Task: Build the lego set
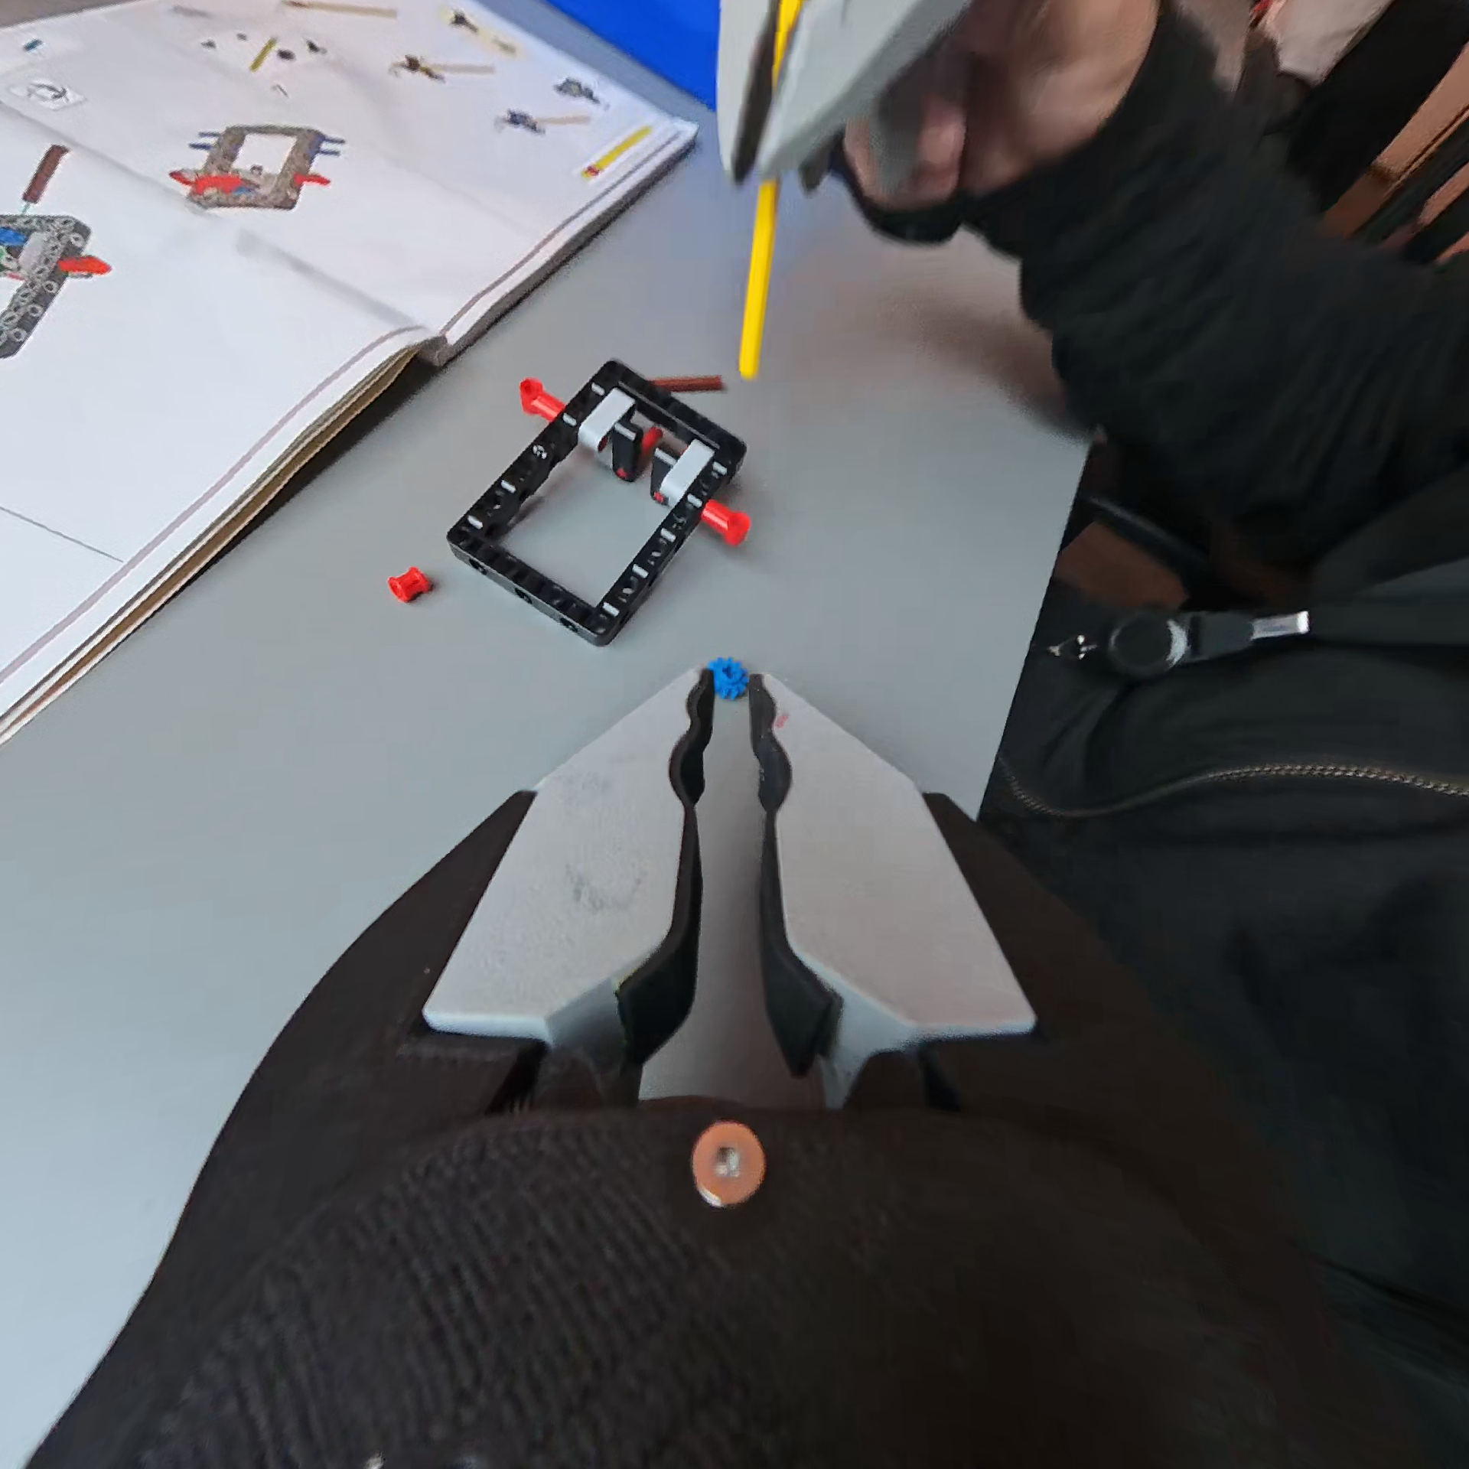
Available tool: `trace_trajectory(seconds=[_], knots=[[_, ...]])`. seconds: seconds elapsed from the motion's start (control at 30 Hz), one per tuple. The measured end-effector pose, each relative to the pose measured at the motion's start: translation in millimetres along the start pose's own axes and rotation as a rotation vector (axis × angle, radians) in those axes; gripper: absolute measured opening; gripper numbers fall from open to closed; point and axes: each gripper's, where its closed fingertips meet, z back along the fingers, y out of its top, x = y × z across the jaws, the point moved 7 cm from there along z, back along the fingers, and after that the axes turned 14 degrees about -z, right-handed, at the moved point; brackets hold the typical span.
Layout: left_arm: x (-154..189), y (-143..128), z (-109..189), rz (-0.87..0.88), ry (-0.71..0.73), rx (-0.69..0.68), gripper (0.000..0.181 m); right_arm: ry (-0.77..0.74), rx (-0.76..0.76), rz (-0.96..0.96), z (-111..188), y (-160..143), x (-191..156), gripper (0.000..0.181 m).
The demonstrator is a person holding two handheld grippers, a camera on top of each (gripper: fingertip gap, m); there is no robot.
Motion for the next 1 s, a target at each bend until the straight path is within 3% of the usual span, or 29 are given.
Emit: trace_trajectory(seconds=[0.17,0.4,0.67,1.0], knots=[[5.0,0.1,-7.9,-0.029,-0.024,-0.040,0.003,-0.221,-0.283,-0.237,36.9,-18.9,46.4,0.001],[6.6,-1.3,-9.9,-0.021,-0.040,-0.056,0.000,-0.307,-0.604,-0.367,17.6,-19.2,81.1,0.001],[5.0,-3.1,-10.1,0.017,-0.067,-0.062,0.000,-0.289,-0.749,-0.417,-2.7,-10.9,94.1,0.001],[3.9,-3.4,-9.6,0.035,-0.082,-0.055,0.000,-0.270,-0.775,-0.418,-13.9,-13.4,97.2,0.001]])
